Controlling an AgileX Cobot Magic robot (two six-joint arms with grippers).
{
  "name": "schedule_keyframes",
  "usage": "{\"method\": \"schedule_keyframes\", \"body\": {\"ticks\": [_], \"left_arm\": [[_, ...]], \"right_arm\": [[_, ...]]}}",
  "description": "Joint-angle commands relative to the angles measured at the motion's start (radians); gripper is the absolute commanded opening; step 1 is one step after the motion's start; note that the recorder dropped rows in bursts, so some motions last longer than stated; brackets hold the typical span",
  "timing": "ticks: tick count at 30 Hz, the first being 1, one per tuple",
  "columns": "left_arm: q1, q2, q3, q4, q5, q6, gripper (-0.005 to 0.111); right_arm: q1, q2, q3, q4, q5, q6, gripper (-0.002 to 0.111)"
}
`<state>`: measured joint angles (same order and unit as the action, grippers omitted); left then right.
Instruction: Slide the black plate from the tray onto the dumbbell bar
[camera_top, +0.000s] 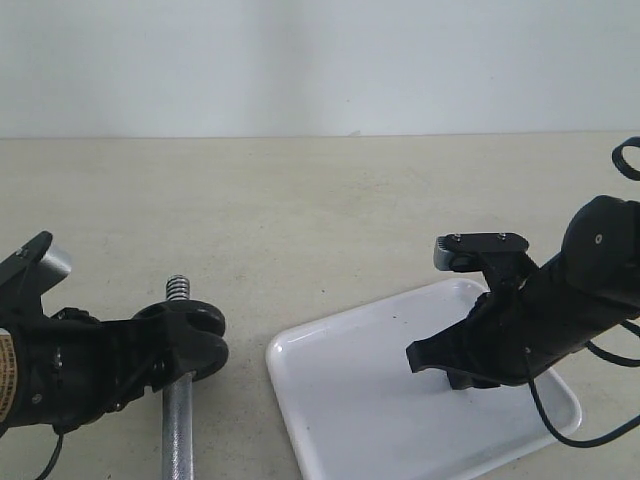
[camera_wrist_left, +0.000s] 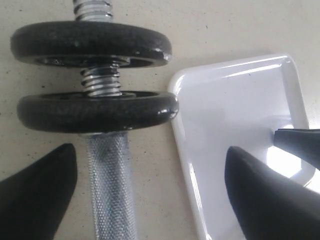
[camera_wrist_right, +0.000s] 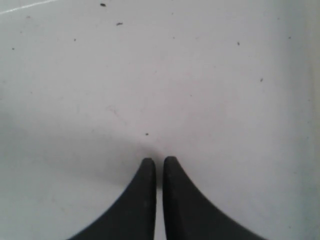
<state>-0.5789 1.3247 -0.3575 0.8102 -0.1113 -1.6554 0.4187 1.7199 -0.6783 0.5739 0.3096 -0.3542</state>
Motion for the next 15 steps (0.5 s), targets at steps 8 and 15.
{"method": "schedule_keyframes", "body": {"ticks": [8,15], "left_arm": [[-0.001,-0.003,-0.005,0.002,0.007,0.012,0.075],[-0.001,-0.003,-0.005,0.002,0.016,0.012,0.075]], "right_arm": [[0.000,-0.010,0.003,-0.002,-0.003,-0.003,0.003],[0.000,-0.010,0.003,-0.002,-0.003,-0.003,0.003]]}}
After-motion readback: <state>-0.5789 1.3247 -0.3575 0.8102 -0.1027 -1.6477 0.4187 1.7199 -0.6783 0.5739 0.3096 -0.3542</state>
